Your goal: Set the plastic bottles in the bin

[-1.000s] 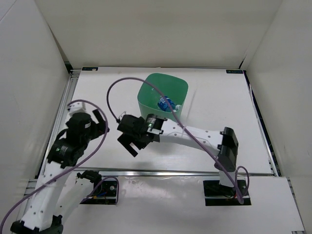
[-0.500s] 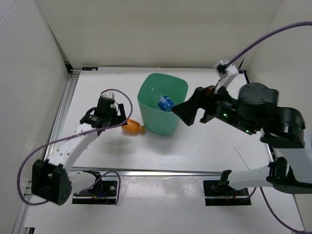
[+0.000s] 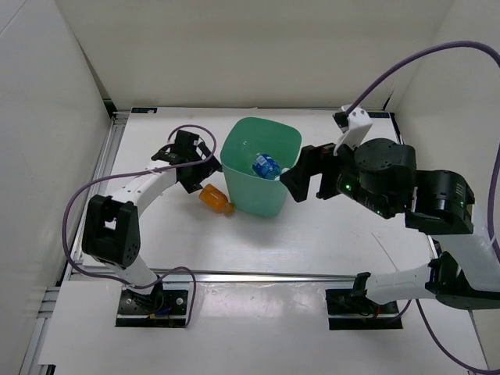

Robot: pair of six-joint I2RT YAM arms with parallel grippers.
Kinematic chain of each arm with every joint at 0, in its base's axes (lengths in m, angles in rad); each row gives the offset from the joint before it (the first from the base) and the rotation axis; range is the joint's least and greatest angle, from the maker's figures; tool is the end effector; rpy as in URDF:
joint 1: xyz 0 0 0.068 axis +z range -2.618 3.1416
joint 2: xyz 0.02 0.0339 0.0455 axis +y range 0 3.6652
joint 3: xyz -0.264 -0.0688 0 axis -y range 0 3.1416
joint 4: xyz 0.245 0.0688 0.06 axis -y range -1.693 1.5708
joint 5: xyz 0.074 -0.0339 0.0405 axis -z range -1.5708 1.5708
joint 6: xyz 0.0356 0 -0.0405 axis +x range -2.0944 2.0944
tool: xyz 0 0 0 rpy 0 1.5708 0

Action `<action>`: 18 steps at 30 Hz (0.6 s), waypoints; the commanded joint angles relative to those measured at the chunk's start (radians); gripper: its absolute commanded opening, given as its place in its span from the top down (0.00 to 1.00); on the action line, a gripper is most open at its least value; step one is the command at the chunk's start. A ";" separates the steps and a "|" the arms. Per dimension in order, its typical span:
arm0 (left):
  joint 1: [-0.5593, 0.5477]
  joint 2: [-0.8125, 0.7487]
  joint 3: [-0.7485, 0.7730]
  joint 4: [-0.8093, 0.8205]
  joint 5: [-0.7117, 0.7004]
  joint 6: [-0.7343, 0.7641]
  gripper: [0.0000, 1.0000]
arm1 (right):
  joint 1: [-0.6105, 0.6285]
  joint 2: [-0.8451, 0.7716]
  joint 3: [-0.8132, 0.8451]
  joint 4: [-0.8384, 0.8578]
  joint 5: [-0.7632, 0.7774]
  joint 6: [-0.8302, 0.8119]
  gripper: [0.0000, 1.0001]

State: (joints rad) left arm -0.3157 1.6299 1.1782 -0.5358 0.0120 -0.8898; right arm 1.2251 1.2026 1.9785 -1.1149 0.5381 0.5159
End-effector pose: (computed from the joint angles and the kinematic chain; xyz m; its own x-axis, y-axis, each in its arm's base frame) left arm 0.3255 -0.1068 0.2326 -0.7456 -0.5738 -0.3390 -0.4170 0.7985 -0.4342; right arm 0.0702 0.1410 0.5394 -0.4158 0.0957 -0.9044 -0.5047 0.8030 0.3170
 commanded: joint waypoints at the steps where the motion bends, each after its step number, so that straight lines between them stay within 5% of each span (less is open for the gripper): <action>1: 0.007 -0.035 0.052 -0.043 0.002 -0.127 0.00 | 0.004 -0.066 -0.007 0.001 0.083 -0.014 0.00; 18: -0.017 -0.160 0.133 -0.265 -0.095 -0.325 0.00 | 0.004 -0.084 -0.096 0.001 0.095 -0.043 0.00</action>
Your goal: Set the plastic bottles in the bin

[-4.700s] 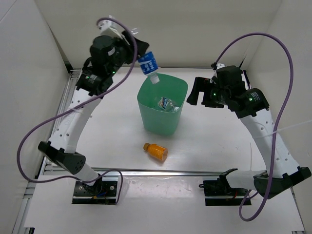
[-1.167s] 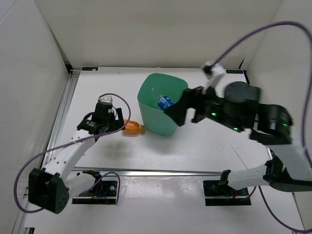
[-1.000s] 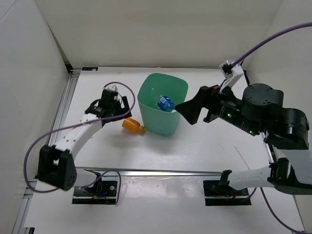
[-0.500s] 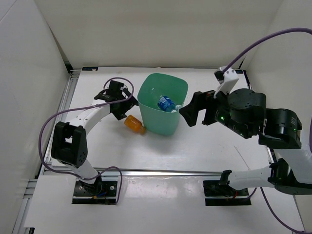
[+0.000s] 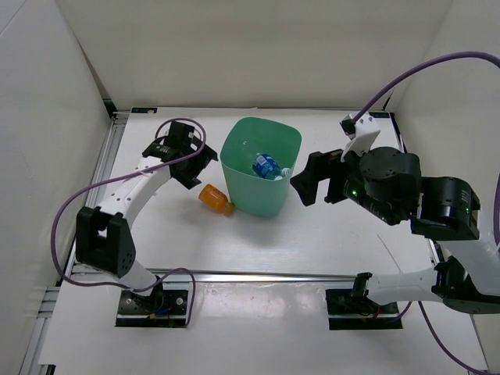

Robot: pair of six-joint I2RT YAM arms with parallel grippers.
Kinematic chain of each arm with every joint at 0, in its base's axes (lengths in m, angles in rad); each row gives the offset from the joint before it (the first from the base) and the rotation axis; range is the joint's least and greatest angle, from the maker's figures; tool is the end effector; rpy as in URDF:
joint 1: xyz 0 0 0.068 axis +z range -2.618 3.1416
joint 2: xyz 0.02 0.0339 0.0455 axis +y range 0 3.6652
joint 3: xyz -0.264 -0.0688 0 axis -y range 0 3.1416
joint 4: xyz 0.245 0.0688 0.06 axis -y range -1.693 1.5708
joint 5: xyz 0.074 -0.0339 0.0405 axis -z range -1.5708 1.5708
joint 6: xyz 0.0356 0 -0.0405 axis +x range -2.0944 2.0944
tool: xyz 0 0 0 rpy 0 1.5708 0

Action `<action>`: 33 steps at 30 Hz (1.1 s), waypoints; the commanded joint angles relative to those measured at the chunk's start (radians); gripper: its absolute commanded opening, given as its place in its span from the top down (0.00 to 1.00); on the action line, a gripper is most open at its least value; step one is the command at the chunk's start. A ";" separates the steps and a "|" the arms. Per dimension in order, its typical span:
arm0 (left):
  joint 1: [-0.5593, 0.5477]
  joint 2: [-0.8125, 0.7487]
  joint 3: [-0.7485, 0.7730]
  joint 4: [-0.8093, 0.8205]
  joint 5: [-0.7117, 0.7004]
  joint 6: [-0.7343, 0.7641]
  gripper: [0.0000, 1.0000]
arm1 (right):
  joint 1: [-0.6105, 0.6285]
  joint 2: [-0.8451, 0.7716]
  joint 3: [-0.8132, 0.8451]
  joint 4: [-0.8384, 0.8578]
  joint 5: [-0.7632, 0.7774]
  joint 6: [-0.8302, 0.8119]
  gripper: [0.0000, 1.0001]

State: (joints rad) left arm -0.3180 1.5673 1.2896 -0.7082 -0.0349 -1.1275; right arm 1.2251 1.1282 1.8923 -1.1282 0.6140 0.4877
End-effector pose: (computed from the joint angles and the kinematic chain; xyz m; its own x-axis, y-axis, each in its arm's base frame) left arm 0.3154 -0.1025 0.2767 -0.6054 -0.7512 -0.2631 -0.5892 0.6452 -0.4863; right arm 0.0663 0.1235 0.5282 -0.3815 0.0712 -0.9216 -0.4616 0.8491 0.2566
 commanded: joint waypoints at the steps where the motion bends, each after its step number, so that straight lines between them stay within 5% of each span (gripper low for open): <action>1: -0.027 -0.119 0.010 -0.103 -0.048 -0.138 0.00 | 0.004 -0.010 -0.019 0.015 0.020 -0.015 0.00; 20: -0.081 -0.067 -0.161 -0.080 -0.095 -0.238 0.00 | 0.004 -0.010 -0.038 0.024 0.000 -0.043 0.00; 33: -0.081 0.137 -0.171 0.006 -0.094 -0.175 0.00 | 0.004 -0.019 -0.007 -0.047 0.009 -0.012 0.00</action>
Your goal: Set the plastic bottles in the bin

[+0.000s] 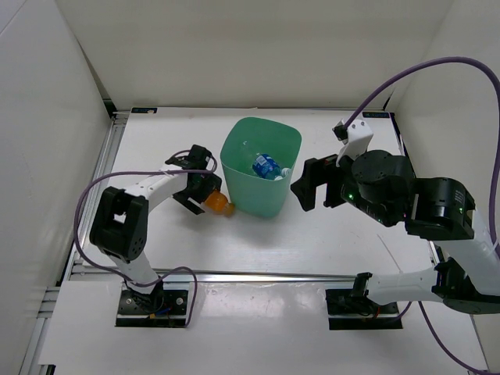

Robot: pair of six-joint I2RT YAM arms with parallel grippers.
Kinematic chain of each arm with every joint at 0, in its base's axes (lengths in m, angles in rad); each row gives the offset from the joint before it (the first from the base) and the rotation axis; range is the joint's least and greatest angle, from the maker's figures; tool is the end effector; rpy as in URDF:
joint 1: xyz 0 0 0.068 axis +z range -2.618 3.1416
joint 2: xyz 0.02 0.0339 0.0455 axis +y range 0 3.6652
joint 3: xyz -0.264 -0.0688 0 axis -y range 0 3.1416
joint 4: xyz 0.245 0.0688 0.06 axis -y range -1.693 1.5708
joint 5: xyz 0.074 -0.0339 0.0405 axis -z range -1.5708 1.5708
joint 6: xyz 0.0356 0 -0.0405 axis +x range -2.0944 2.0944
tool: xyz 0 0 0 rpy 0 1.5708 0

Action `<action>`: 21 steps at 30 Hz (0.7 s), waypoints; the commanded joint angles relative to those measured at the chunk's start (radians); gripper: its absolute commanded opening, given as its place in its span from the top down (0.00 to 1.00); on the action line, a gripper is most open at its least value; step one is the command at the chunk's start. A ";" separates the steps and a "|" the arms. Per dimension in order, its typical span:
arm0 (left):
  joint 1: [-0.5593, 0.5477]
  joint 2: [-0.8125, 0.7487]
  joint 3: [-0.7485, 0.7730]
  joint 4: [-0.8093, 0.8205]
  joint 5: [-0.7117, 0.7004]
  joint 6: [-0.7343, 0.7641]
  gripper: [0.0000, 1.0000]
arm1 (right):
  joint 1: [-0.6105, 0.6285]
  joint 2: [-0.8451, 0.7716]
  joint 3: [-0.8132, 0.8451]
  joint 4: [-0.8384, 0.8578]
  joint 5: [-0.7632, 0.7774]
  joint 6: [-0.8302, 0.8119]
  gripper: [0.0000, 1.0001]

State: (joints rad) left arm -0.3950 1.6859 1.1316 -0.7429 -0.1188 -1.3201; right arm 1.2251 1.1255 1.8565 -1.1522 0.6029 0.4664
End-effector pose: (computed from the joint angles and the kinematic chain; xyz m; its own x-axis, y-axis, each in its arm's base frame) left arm 0.2968 -0.1192 0.1925 -0.5620 -0.8079 -0.1776 -0.7734 0.5893 -0.2334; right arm 0.0674 0.1276 0.5177 -0.3934 0.0009 -0.9194 -0.4733 0.8571 0.2033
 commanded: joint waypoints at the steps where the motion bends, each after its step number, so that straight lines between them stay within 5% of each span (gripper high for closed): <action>1: -0.004 0.029 -0.013 0.040 0.002 0.018 0.00 | 0.004 -0.016 0.038 -0.035 0.020 0.021 0.00; 3: -0.004 0.049 -0.013 0.053 0.013 0.030 0.02 | 0.004 -0.016 0.038 -0.044 0.020 0.032 0.00; 5: 0.005 0.058 -0.022 0.053 0.022 0.030 0.14 | 0.004 -0.016 0.038 -0.053 0.020 0.032 0.00; 9: 0.015 0.026 -0.056 0.053 0.013 0.042 0.68 | 0.004 -0.016 0.027 -0.063 0.020 0.032 0.00; 17: 0.128 -0.242 -0.061 0.002 -0.010 0.045 0.82 | 0.004 0.007 0.004 -0.014 0.008 -0.012 0.00; 21: 0.137 -0.336 0.144 0.002 -0.128 0.120 0.82 | 0.004 -0.004 -0.015 0.023 0.008 -0.012 0.00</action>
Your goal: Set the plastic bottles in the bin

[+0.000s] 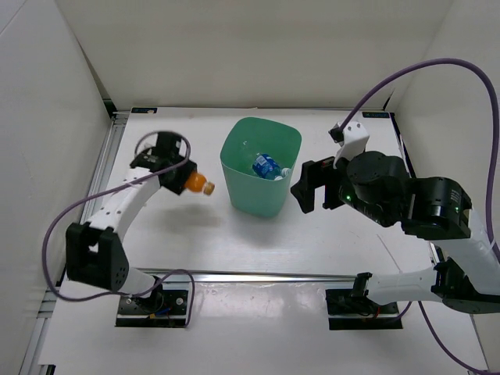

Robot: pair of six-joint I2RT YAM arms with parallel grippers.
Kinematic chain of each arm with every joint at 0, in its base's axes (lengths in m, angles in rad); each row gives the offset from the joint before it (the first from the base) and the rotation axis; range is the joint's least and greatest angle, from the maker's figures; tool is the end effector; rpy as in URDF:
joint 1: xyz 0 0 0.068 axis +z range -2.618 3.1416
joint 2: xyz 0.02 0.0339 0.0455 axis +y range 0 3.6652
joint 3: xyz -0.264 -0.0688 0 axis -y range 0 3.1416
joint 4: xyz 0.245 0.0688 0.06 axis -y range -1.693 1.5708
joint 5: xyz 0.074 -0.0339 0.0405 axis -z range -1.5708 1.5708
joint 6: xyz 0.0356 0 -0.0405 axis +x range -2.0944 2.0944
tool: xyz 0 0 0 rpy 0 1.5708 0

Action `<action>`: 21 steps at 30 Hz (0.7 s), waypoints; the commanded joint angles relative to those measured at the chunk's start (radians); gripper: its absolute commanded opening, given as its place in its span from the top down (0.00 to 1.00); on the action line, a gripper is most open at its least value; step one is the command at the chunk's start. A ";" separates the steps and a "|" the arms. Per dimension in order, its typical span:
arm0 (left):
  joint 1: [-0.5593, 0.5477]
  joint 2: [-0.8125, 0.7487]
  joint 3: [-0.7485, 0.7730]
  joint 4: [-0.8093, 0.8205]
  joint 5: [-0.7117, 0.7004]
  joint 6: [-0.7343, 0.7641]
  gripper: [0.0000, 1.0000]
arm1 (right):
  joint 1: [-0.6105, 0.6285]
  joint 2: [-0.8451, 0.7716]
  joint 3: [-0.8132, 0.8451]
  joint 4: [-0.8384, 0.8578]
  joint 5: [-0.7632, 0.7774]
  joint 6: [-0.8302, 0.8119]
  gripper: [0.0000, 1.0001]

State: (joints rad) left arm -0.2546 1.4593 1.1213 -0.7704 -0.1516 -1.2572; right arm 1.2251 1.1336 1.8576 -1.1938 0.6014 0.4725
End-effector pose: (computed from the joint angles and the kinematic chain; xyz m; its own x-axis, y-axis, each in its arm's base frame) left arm 0.2824 -0.0679 0.2535 -0.4420 -0.8566 -0.2662 -0.7672 0.5148 -0.3826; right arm 0.0678 0.1288 0.5131 -0.4119 -0.0361 -0.9105 -0.4687 0.8653 0.1777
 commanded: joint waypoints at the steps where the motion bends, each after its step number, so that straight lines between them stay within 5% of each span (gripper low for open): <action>1: -0.030 -0.109 0.278 0.040 -0.129 0.091 0.82 | 0.004 -0.012 -0.044 0.075 0.009 -0.018 0.00; 8: -0.201 0.042 0.691 0.049 -0.187 0.335 0.82 | 0.004 -0.032 -0.066 0.099 0.063 0.003 0.00; 15: -0.340 0.202 0.834 0.069 -0.161 0.493 0.67 | 0.004 -0.077 -0.064 0.099 0.124 0.015 0.00; 18: -0.383 0.291 0.931 0.079 -0.117 0.564 0.44 | 0.004 -0.103 -0.055 0.074 0.146 0.049 0.00; 21: -0.422 0.332 0.994 0.079 -0.108 0.587 0.00 | 0.004 -0.127 -0.064 0.045 0.173 0.087 0.00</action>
State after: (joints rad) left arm -0.6380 1.8126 2.0197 -0.6830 -0.2859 -0.7464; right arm 1.2251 1.0370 1.7836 -1.1465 0.7097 0.5133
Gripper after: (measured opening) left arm 0.859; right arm 0.998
